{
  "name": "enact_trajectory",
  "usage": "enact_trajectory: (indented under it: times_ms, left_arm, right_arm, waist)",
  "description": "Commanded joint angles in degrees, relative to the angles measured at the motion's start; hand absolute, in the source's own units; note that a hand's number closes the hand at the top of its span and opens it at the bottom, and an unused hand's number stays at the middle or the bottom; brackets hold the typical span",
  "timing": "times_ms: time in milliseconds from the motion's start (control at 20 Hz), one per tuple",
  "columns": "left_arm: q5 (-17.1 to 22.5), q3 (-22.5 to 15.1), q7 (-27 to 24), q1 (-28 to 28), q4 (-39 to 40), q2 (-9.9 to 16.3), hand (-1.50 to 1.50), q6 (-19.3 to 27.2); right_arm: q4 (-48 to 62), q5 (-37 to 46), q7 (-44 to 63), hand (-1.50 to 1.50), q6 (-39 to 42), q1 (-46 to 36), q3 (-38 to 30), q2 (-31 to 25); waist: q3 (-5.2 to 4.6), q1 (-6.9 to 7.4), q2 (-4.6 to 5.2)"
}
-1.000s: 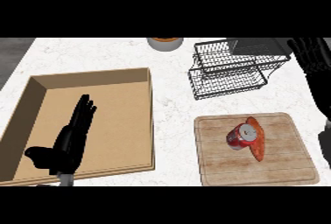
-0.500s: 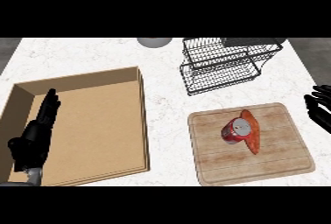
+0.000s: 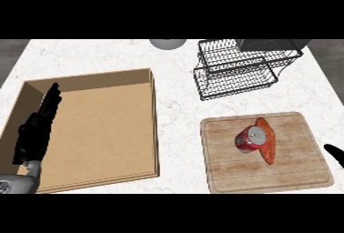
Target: Pick the sweet potato from the cutting board and place it in the tiered basket
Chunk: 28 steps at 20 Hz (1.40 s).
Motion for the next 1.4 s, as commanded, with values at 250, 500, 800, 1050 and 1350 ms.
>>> enact_trajectory:
  times_ms: [250, 500, 800, 1050, 1350]
  left_arm:
    - [-0.3, -0.1, 0.6, -2.3, 1.8, -0.2, 0.00, -2.0]
    - [-1.6, 0.8, -1.0, -4.1, 4.5, -1.7, 0.00, -2.5]
    - [-1.7, 2.1, -3.2, -4.0, 5.6, -2.5, 0.00, -3.9]
    - [-3.5, 0.8, 2.5, -3.8, 0.4, -3.1, 0.00, -2.8]
    - [-5.0, 0.9, 2.3, -2.0, -0.9, -4.3, 0.00, -2.8]
  right_arm:
    - [-11.5, -1.7, 27.1, -1.50, 17.2, -2.4, 6.8, -16.8]
    - [-9.5, -1.7, 39.5, -1.50, 18.6, -13.1, 10.8, -17.4]
    - [0.8, -2.3, 44.7, -1.50, 20.8, -21.8, 13.5, -16.2]
    - [5.3, -1.6, 47.1, -1.50, 21.7, -24.6, 18.1, -13.2]
    - [6.9, -0.6, 46.1, -1.50, 23.1, -23.0, 20.0, -12.6]
  waist:
    - [-0.05, 2.46, 0.24]
    - [0.09, 2.68, 0.26]
    - [0.11, 3.09, 0.30]
    - [0.15, 3.17, 0.14]
    - [0.15, 2.44, 0.06]
